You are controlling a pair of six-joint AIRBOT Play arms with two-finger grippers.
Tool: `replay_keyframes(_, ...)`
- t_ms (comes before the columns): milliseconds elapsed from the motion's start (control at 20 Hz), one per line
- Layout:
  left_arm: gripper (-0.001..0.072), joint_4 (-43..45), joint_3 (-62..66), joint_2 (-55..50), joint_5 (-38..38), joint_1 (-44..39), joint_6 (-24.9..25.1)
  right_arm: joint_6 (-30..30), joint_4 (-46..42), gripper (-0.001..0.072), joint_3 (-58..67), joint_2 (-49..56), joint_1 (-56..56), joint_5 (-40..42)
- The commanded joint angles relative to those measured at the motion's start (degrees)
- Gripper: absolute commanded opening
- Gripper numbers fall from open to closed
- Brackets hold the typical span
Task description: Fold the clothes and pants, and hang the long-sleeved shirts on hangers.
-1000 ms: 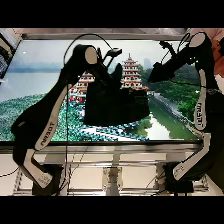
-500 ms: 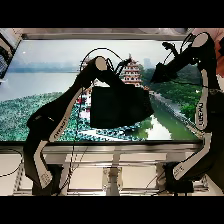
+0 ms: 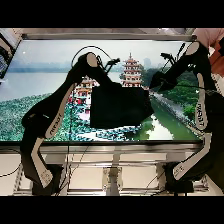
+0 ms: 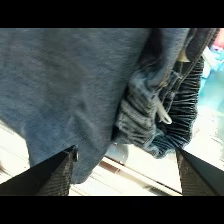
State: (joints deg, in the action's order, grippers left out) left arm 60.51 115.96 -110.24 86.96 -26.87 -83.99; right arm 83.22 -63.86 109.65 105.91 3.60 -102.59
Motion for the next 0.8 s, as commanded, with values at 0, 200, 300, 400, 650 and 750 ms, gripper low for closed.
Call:
replay_keyframes(0, 0.0482, 21.7, -0.1, 2.7, 6.6, 2.6, -2.2, -2.0, -0.5, 0.0714, -7.6, 0.1, -2.1, 5.2)
replay_keyframes(200, 0.0482, 23.1, -2.1, 7.0, 7.1, 5.0, -2.2, -4.3, -0.9, 0.0714, -15.3, 0.6, -7.5, 14.3)
replay_keyframes(300, 0.0482, 23.1, -3.9, 9.2, 7.1, 5.9, -2.1, -4.5, -0.9, 0.0712, -17.5, 0.6, -10.1, 17.5)
replay_keyframes(400, 0.0482, 23.1, -6.0, 11.0, 7.1, 6.7, -2.0, -4.6, -1.0, 0.0694, -19.3, 0.6, -12.7, 19.5)
replay_keyframes(650, 0.0482, 23.1, -12.8, 15.0, 6.8, 8.1, -1.2, -5.3, -5.4, 0.0020, -22.3, 0.6, -16.3, 20.2)
replay_keyframes(750, 0.0482, 23.1, -16.5, 17.5, 5.7, 8.4, 0.2, -5.4, -9.2, 0.0019, -22.3, 0.1, -14.2, 18.0)
